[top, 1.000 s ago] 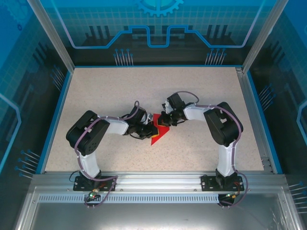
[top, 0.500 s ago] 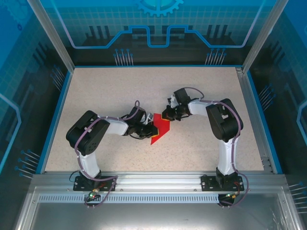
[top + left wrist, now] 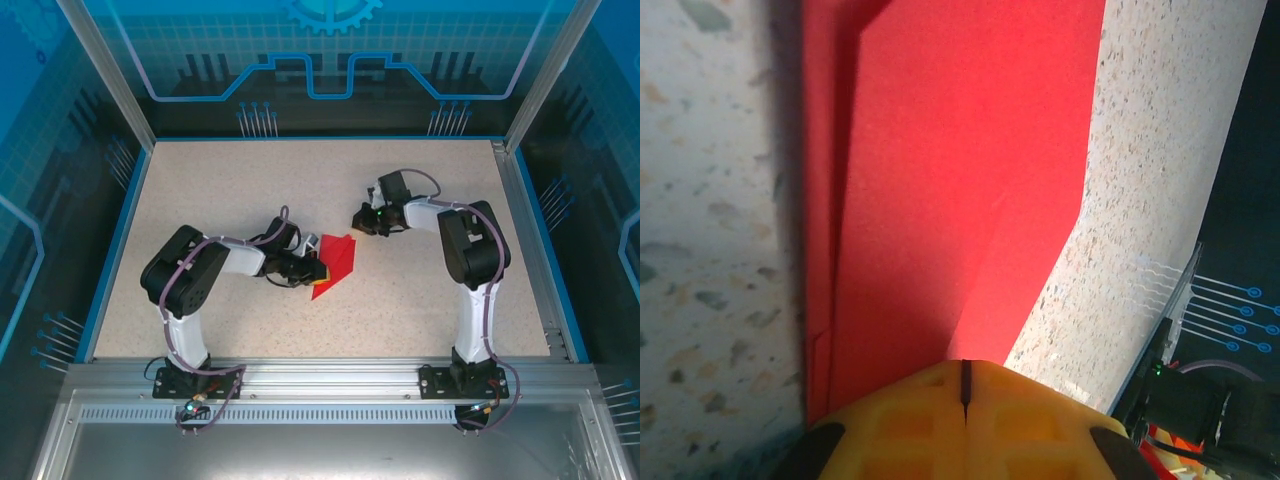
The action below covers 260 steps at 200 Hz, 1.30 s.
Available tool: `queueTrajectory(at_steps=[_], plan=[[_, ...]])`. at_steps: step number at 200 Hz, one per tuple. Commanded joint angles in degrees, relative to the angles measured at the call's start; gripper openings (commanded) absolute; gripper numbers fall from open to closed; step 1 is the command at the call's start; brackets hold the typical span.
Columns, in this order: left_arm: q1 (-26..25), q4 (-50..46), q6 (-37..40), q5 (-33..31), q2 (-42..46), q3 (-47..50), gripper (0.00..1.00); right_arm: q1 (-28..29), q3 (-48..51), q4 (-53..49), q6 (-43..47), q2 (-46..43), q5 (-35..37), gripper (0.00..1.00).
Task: Fold a paper plane with a square sheet of paper (pick it up from the middle)
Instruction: Fourth fold the wing at the center of the table.
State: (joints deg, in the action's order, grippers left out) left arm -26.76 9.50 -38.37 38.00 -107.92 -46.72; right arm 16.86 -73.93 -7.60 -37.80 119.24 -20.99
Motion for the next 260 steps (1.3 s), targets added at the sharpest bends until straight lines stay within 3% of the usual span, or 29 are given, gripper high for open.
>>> queueTrajectory(at_steps=[1,30,70,147,199,260], plan=[[0.58,-12.52,2.02,-3.79,-3.98,3.50,0.00,-0.47,-0.47,-1.00,1.24,-6.36,4.15,0.06],[0.57,-15.43,2.68,-4.33,-2.12,1.63,0.00,1.71,5.20,0.74,-0.14,-13.99,2.60,0.07],[0.59,-16.74,3.57,-4.43,-2.32,-1.07,0.00,6.12,10.78,2.91,-3.04,-16.93,0.73,0.06],[0.24,-14.20,2.06,-3.26,-1.57,-1.08,0.00,9.49,13.37,7.20,-7.02,-12.63,-6.23,0.05],[0.06,-15.04,3.65,-5.33,0.09,-0.10,0.01,11.16,10.52,4.03,-7.74,-10.40,-2.42,0.04],[0.11,-13.88,3.61,-5.57,0.12,0.64,0.01,13.57,9.10,5.01,-9.07,-7.67,-2.71,0.04]])
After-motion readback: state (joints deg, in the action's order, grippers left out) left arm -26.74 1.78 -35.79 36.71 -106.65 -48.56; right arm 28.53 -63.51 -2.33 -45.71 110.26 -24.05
